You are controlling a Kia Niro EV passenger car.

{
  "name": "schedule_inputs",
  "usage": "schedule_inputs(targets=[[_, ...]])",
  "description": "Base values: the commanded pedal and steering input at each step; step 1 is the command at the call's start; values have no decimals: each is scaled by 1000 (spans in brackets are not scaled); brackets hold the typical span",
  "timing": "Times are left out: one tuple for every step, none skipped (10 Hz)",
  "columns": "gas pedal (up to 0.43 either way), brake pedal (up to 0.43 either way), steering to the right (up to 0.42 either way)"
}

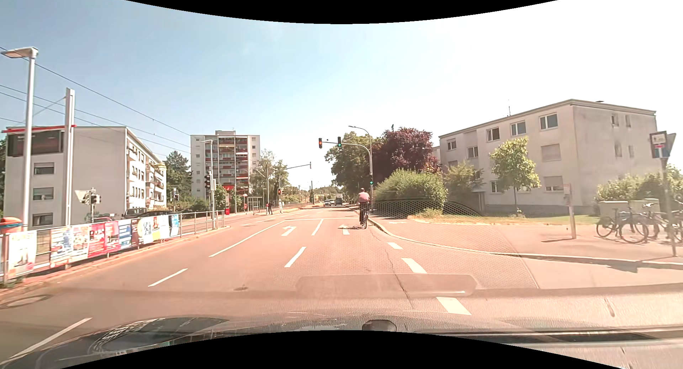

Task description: Follow the waypoints while adhering to traffic rules and regulations

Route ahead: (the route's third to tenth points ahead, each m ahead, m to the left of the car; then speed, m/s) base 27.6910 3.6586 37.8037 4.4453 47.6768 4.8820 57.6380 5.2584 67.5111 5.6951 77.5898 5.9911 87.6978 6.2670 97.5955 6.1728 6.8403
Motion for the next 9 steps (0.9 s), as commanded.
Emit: schedule_inputs(targets=[[67, 0, 1], [67, 0, 0], [67, 0, -2], [67, 0, -3], [67, 0, -4], [67, 0, -5], [67, 0, -5], [67, 0, -5], [67, 0, -6]])
